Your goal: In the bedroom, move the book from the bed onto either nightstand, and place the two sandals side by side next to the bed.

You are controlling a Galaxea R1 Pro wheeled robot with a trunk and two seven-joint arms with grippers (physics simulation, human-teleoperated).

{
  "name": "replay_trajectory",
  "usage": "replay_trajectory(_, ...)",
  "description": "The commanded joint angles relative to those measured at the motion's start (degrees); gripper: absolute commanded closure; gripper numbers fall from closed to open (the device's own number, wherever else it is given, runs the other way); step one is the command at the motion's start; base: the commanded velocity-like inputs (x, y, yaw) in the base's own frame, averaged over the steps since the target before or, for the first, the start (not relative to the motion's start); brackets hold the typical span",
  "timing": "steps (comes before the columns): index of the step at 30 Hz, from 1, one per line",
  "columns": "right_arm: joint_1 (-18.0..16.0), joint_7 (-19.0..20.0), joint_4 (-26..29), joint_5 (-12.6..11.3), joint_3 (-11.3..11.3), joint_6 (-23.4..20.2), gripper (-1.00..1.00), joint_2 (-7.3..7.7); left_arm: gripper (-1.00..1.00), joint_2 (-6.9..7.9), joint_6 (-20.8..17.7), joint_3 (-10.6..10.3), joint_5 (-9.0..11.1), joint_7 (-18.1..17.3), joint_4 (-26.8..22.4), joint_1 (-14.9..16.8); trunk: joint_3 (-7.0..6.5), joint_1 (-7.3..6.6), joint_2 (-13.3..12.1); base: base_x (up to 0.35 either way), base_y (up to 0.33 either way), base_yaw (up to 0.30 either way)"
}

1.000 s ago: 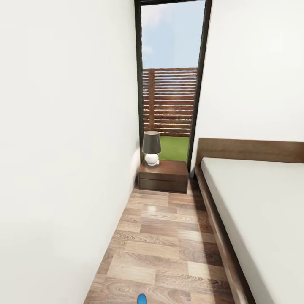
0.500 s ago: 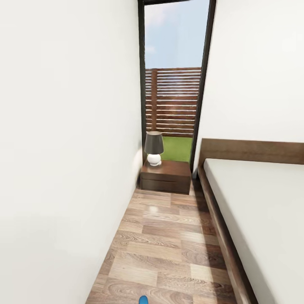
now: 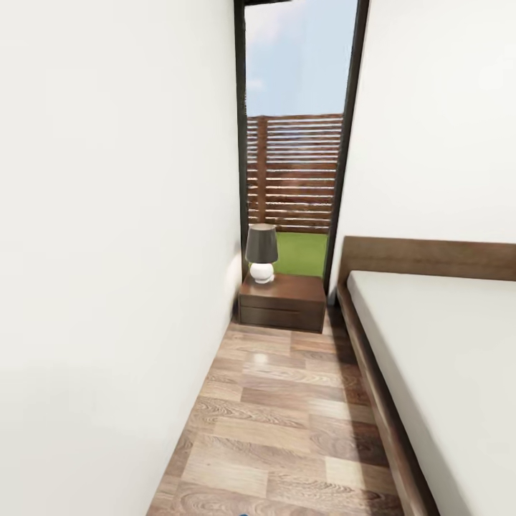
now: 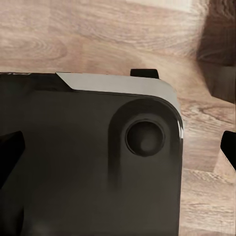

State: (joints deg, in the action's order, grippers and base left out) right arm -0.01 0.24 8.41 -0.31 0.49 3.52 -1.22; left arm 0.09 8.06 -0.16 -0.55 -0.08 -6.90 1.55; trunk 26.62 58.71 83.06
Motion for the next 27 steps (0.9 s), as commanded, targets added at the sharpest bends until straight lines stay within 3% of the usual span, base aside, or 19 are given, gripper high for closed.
replay_trajectory(1, 0.0, 0.0, 0.0, 0.0, 0.0, 0.1, -1.0, 0.01, -1.0, 0.0, 0.2, 0.0, -0.1, 0.0, 0.0, 0.0, 0.05, 0.02, 0.0, 0.22, 0.0, 0.0)
replay_trajectory(27, 0.0, 0.0, 0.0, 0.0, 0.0, 0.1, -1.0, -0.15, -1.0, 0.0, 0.2, 0.0, -0.1, 0.0, 0.0, 0.0, 0.05, 0.02, 0.0, 0.139, 0.0, 0.0)
